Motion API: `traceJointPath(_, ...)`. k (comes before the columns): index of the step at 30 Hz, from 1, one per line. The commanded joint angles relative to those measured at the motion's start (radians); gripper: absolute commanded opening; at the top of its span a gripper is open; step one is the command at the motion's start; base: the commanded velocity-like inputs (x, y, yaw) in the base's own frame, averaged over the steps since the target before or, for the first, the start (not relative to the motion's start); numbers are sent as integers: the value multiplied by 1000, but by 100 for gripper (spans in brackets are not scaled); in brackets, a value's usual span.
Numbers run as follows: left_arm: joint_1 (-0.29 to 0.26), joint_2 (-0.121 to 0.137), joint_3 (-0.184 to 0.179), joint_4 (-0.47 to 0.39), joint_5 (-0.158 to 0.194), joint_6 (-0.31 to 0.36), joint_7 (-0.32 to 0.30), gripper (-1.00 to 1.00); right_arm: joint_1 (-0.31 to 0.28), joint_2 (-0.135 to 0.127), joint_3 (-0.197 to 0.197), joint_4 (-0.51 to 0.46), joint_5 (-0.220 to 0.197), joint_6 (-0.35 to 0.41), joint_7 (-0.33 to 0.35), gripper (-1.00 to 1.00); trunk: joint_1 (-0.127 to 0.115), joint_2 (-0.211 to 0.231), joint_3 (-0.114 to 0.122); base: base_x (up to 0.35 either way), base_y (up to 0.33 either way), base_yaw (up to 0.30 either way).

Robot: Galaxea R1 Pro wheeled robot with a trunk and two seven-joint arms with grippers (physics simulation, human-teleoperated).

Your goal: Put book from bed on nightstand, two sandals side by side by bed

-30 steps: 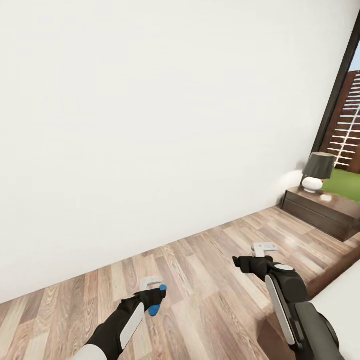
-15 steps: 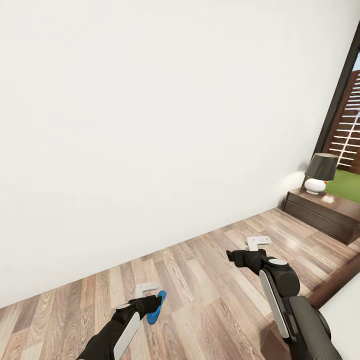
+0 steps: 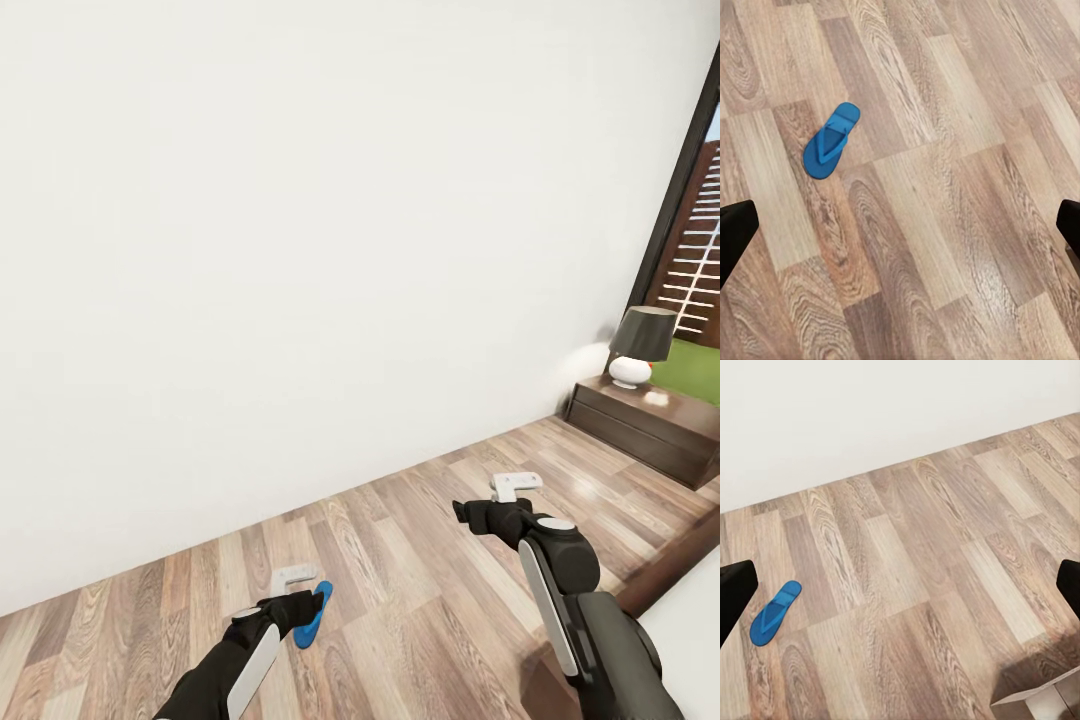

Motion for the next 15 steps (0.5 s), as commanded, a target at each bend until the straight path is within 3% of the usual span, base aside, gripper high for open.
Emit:
traceJointPath(1, 0, 1, -4, -2, 11, 4, 9, 100, -1, -1, 1, -1, 0, 5, 1, 100, 0, -1, -1, 0, 0, 0)
traceJointPath(10, 0, 1, -4, -2, 11, 4, 9, 100, -1, -1, 1, -1, 0, 5, 1, 100, 0, -1, -1, 0, 0, 0)
traceJointPath(15, 17, 10, 2, 2, 14, 5, -11, 100, -18, 28, -2, -1, 0, 8, -14, 100, 0, -1, 0, 173, 155, -173)
